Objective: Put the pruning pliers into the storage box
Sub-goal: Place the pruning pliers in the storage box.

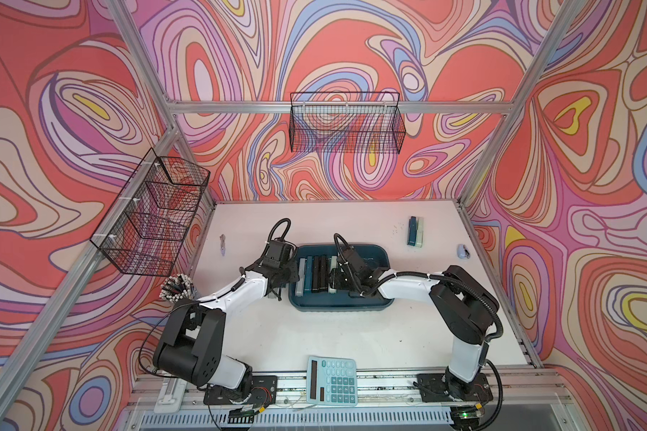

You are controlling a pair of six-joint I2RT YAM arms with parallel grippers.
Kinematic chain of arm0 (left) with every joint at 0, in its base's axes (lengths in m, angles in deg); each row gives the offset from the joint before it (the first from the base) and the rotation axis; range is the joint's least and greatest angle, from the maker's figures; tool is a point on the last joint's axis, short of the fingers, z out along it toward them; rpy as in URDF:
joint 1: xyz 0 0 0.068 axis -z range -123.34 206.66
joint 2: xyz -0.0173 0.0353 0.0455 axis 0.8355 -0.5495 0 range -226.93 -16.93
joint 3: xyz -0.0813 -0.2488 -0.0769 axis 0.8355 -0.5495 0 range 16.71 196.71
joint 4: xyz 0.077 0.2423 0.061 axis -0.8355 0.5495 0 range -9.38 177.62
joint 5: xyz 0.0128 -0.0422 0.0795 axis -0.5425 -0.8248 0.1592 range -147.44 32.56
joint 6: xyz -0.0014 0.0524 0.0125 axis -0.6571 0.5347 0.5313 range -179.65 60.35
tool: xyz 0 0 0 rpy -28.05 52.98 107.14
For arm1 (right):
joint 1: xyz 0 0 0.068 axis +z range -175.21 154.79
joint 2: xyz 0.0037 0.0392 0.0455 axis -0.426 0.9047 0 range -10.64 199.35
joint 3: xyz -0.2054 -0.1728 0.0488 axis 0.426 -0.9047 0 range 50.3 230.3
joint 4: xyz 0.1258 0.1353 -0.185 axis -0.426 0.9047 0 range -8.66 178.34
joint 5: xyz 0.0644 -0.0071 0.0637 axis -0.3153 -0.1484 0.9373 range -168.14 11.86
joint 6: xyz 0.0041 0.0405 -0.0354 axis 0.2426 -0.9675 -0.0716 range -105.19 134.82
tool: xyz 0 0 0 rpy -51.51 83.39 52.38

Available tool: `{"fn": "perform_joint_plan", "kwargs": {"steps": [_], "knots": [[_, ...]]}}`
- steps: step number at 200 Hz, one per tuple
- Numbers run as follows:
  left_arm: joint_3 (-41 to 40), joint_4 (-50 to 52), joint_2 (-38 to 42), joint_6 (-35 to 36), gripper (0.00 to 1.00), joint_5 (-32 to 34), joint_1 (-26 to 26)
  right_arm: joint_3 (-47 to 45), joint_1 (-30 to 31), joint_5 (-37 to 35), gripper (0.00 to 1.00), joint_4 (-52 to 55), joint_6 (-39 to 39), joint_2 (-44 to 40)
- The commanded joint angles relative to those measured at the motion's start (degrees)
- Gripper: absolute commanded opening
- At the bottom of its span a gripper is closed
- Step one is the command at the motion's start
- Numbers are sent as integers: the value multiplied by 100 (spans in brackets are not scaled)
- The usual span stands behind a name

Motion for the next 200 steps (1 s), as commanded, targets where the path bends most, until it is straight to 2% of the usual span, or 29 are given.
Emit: {"fn": "perform_joint_plan", "kwargs": {"steps": [1,63,129,171,200], "knots": [[-103,58,-83,-26,5,-30,9,52,9,64,43,-210,-112,-48],[-93,93,-93,-12,5,-18,4,24,-203,170,38,-308,17,-32],[36,152,-139,28,5,-23,12,157,-300,298,37,-171,185,21],[87,185,-135,78,5,-12,7,332,-452,-54,39,447,633,-488],[104,189,-140,87,5,-10,8,376,-791,-222,40,855,865,-1039]]}}
